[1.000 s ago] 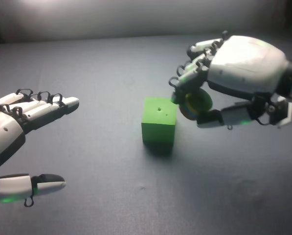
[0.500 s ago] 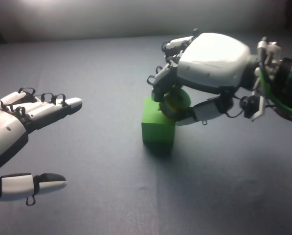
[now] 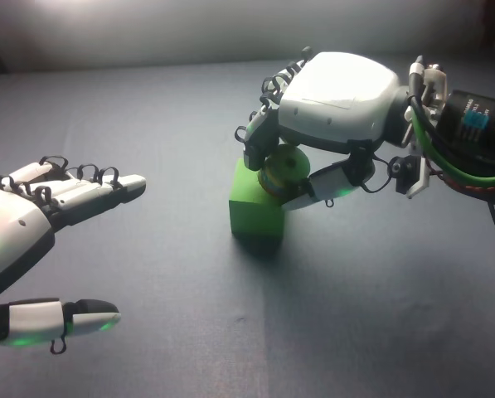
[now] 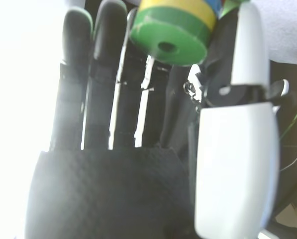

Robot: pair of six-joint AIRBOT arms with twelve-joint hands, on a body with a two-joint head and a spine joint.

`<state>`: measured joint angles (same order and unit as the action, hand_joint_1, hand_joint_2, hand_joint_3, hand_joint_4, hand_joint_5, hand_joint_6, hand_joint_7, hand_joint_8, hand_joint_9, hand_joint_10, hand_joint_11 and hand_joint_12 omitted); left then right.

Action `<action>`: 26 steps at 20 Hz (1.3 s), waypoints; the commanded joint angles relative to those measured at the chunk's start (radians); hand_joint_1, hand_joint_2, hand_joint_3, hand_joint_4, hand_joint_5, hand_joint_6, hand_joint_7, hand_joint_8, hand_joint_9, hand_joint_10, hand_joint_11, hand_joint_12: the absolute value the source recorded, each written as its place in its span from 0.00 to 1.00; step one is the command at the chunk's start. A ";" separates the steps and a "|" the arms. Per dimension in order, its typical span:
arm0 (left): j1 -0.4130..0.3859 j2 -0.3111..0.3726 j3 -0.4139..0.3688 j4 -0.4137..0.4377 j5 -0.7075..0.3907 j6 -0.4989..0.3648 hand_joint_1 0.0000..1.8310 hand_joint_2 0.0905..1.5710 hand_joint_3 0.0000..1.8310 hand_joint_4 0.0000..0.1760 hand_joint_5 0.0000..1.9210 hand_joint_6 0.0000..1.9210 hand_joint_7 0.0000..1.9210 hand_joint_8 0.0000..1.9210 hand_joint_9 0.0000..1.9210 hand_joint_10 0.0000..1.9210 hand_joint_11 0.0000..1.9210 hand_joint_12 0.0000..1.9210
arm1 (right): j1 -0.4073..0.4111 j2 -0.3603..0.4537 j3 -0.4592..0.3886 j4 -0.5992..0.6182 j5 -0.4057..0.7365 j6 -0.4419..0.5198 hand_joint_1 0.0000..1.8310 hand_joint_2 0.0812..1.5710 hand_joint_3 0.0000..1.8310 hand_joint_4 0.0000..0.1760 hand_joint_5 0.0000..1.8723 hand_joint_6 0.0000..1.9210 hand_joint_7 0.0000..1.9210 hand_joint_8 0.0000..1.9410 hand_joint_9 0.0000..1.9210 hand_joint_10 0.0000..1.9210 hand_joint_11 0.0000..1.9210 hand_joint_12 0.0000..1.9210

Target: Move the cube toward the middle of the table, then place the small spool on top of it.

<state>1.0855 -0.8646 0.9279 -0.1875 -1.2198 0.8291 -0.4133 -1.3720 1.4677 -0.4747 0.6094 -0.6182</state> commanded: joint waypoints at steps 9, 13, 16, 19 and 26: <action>-0.008 -0.005 0.010 0.003 -0.118 -0.012 0.46 0.59 0.00 0.39 0.15 0.00 0.20 0.00 0.24 0.00 0.04 0.53 | 0.029 0.001 0.007 -0.003 0.073 -0.006 0.75 0.65 0.00 0.00 0.61 0.33 0.64 0.29 0.54 0.48 0.35 0.65; -0.009 -0.006 0.010 0.003 -0.118 -0.012 0.44 0.59 0.00 0.38 0.15 0.00 0.20 0.00 0.24 0.00 0.02 0.59 | 0.035 0.001 0.007 -0.006 0.072 -0.007 0.69 0.64 0.00 0.14 0.60 0.37 0.61 0.35 0.56 0.24 0.32 0.64; -0.008 -0.007 0.010 0.003 -0.114 -0.012 0.46 0.58 0.00 0.42 0.16 0.00 0.21 0.00 0.26 0.00 0.04 0.57 | 0.045 0.002 0.007 -0.009 0.071 -0.007 0.76 0.66 0.00 0.00 0.56 0.47 0.61 0.30 0.50 0.54 0.32 0.58; -0.008 -0.010 0.012 0.003 -0.113 -0.014 0.47 0.58 0.00 0.47 0.17 0.00 0.21 0.00 0.25 0.00 0.03 0.59 | 0.060 0.002 0.006 -0.019 0.071 -0.007 0.69 0.64 0.00 0.00 0.61 0.42 0.61 0.29 0.56 0.11 0.29 0.55; -0.006 -0.013 0.012 0.003 -0.110 -0.016 0.46 0.58 0.00 0.42 0.17 0.00 0.21 0.00 0.24 0.00 0.00 0.62 | 0.080 0.002 0.000 -0.036 0.071 -0.007 0.65 0.65 0.00 0.00 0.60 0.39 0.46 0.01 0.40 0.00 0.20 0.37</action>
<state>1.0855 -0.8711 0.9352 -0.1875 -1.2114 0.8169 -0.3511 -1.3739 1.4704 -0.5385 0.5747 -0.6247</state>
